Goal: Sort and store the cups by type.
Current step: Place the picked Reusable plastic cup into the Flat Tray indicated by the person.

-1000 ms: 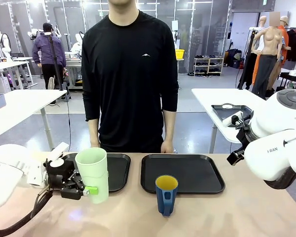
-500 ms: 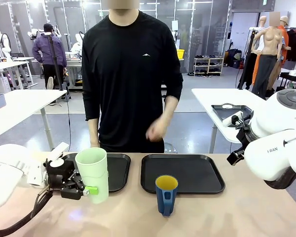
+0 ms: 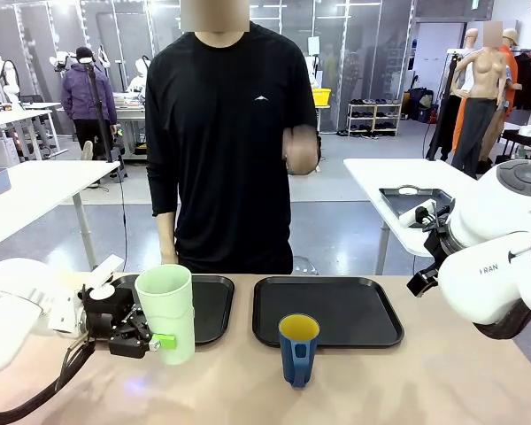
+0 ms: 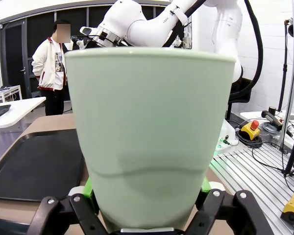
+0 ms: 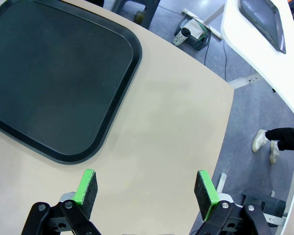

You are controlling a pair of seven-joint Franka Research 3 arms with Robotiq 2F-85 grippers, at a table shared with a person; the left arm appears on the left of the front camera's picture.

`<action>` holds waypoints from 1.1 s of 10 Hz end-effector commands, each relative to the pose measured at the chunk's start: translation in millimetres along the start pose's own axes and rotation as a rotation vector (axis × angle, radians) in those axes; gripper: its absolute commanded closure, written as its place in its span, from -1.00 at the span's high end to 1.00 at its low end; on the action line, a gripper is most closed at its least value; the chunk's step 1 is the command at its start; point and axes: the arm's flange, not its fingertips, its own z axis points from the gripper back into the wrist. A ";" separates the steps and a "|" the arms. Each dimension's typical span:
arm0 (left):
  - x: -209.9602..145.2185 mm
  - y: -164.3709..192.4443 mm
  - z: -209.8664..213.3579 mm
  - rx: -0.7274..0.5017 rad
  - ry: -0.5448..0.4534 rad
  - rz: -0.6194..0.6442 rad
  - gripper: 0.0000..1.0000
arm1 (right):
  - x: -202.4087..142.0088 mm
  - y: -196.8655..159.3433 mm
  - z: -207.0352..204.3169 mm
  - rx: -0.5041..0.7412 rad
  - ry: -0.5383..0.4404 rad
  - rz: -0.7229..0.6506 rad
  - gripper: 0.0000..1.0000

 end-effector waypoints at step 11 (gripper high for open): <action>0.0 0.0 0.0 0.000 0.000 0.000 0.66 | -2.3 0.7 -1.0 0.001 0.003 0.000 1.00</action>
